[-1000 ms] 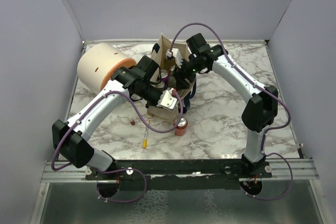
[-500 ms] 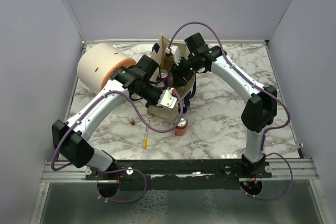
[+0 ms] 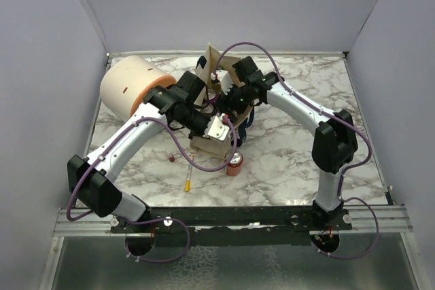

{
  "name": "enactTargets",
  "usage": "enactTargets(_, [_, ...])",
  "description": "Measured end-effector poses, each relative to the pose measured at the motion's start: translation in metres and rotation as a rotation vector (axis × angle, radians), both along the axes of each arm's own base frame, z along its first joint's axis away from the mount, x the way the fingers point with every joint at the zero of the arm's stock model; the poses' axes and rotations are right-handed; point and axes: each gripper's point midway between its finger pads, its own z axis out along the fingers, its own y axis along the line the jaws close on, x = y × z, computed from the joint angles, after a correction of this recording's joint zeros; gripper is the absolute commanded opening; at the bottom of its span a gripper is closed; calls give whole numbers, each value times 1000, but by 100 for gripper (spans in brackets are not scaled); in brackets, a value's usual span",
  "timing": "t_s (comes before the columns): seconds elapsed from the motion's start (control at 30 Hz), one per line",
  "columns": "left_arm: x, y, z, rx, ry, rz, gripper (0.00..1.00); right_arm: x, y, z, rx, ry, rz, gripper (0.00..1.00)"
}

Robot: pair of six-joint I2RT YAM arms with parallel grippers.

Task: Place the beverage into the canvas bag
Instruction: Place the drink in the canvas bag.

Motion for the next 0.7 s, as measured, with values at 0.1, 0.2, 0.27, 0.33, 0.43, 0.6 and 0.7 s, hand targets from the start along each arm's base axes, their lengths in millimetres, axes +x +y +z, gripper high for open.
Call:
enactTargets(0.1, [0, 0, 0, 0, 0, 0, 1, 2, 0, 0, -3, -12, -20, 71])
enactTargets(0.2, [0, 0, 0, 0, -1, 0, 1, 4, -2, -1, -4, -23, -32, 71])
enactTargets(0.27, [0, 0, 0, 0, -1, 0, 1, 5, -3, 1, -5, -39, -39, 71])
enactTargets(0.33, [0, 0, 0, -1, -1, 0, 1, 5, -6, 2, -9, -62, -43, 70])
enactTargets(0.43, [1, -1, 0, -2, -4, 0, 1, 6, -11, 3, -19, -99, -47, 70])
enactTargets(0.6, [2, -1, -1, -1, -2, 0, 1, 7, -14, 4, -24, -124, -46, 71])
enactTargets(0.7, [2, -1, -1, -1, -1, 0, 1, 7, -14, 6, -26, -128, -41, 72])
